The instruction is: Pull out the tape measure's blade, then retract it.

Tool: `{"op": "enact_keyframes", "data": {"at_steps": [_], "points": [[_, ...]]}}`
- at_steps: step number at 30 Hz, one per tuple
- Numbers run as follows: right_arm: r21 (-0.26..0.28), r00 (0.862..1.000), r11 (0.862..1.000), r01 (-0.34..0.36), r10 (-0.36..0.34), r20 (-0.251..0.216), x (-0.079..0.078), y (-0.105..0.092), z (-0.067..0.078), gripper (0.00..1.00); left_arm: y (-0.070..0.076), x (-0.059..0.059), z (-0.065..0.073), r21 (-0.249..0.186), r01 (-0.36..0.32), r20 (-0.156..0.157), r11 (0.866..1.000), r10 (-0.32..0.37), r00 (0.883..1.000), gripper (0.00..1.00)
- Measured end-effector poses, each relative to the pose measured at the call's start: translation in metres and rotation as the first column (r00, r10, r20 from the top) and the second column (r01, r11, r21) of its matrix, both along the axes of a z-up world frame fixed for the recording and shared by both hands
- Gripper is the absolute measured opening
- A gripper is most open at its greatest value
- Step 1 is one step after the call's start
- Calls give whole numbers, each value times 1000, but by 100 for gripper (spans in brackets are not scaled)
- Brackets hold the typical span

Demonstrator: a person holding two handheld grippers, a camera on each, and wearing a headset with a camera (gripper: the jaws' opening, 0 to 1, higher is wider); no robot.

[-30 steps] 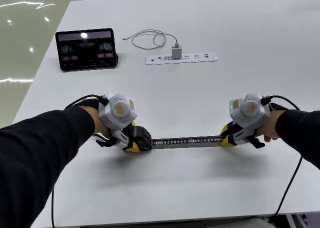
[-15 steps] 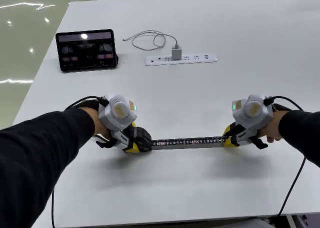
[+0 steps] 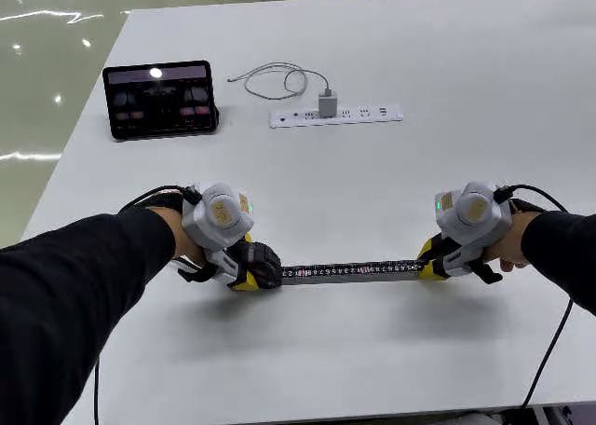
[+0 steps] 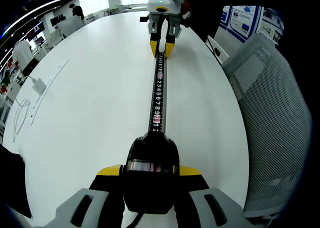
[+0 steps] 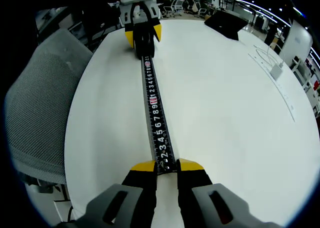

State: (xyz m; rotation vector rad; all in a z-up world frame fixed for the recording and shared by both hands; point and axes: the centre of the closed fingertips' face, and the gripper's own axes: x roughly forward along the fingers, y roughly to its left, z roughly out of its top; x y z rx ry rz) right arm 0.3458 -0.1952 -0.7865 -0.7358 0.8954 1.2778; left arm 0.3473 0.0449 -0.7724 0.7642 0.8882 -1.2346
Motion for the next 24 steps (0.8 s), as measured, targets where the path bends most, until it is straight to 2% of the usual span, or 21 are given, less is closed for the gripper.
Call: {"op": "enact_keyframes", "data": {"at_steps": [24], "points": [[-5,1000,1000,-3,3,-6,1,0,-1,11,-1,1,0,-8,-14,9,1000,14,1000,35]]}}
